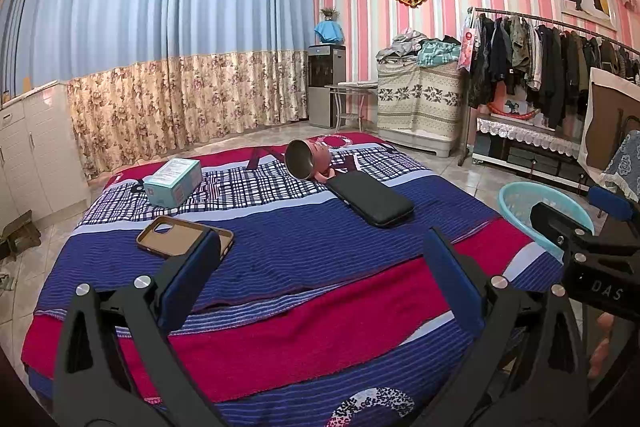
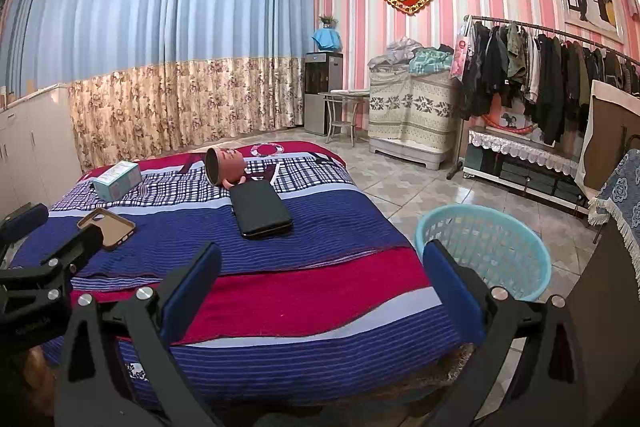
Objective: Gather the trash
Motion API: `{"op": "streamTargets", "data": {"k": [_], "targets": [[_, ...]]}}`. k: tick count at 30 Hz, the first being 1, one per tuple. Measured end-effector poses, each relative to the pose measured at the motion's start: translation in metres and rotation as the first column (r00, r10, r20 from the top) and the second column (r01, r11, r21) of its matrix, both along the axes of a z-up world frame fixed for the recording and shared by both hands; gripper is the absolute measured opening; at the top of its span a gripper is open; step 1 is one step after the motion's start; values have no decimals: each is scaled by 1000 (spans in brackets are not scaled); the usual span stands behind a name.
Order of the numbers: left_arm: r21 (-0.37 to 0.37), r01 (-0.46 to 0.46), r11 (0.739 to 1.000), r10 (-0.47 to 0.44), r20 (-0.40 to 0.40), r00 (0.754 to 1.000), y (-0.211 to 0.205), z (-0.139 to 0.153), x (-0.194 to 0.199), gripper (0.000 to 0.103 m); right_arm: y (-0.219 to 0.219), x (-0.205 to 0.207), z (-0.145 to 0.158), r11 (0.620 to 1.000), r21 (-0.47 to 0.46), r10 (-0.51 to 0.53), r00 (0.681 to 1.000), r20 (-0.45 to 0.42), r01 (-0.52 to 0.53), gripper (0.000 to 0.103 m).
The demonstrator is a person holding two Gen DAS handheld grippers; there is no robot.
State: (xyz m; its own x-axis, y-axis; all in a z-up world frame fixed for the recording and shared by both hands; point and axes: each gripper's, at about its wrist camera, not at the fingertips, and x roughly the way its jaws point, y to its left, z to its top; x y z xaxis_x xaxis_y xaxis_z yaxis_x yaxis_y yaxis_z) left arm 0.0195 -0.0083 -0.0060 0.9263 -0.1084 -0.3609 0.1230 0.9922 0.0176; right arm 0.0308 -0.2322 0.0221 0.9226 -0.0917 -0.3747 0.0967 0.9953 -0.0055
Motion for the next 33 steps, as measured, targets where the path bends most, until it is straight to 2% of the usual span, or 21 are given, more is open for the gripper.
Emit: {"op": "streamTargets", "data": {"k": [33], "targets": [[3,3,1000,-3,6,1000,0,-1,0,98,-2,0,-3,1000,2,1,1000,-2,-1,98]]}}
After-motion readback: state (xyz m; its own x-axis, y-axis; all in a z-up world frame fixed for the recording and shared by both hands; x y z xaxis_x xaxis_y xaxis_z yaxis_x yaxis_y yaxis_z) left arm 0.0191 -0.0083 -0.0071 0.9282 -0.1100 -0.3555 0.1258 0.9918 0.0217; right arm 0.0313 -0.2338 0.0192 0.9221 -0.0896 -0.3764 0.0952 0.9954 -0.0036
